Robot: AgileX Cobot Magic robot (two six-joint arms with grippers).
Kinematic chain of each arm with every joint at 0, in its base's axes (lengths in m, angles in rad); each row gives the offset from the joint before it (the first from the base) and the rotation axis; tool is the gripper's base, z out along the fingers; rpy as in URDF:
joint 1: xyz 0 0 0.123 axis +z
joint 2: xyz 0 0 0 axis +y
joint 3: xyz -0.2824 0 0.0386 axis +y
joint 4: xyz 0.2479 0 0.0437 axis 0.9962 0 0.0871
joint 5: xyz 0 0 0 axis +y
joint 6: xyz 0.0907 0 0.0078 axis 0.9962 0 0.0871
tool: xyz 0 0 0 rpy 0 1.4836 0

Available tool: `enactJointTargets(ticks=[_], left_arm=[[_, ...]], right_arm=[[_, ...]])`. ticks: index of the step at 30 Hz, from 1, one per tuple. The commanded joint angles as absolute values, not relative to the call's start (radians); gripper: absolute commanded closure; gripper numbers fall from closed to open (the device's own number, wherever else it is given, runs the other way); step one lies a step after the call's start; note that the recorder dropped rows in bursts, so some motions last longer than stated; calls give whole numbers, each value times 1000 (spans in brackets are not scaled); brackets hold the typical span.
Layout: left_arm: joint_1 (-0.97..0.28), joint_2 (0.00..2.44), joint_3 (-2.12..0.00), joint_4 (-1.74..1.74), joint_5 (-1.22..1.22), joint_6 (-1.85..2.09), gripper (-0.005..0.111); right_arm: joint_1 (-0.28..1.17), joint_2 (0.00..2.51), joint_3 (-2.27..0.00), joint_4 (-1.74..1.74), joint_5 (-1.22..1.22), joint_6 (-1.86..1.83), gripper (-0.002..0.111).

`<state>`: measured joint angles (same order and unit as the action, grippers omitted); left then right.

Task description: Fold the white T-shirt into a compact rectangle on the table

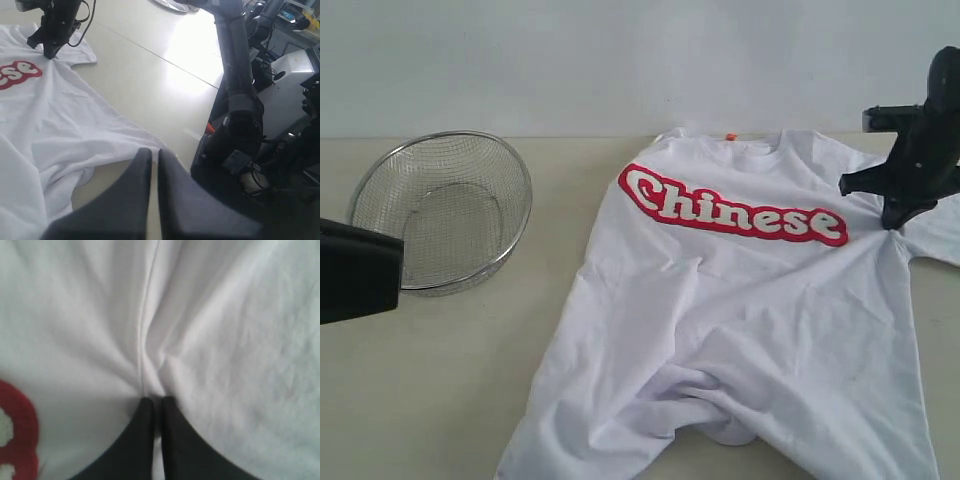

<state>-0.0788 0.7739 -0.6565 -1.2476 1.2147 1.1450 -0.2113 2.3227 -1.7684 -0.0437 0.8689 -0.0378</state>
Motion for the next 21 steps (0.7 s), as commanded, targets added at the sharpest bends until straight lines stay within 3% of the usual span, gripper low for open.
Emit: enactJointTargets(ticks=[1, 9, 15, 17, 21], left_arm=[[-83, 776, -653, -1245, 1221, 1137, 102], [-83, 776, -653, -1245, 1221, 1125, 102], [-83, 776, -653, -1235, 1221, 1125, 102], [-83, 776, -653, -1226, 1221, 1125, 102], [-83, 784, -653, -1192, 1220, 1125, 102]], right_arm=[[-228, 2385, -1869, -22, 965, -89, 108], [-228, 2370, -1945, 304, 988, -197, 108], [-205, 2200, -1928, 383, 1041, -212, 108], [-182, 2106, -1781, 425, 1028, -209, 108], [-100, 1788, -1257, 444, 765, -213, 108]])
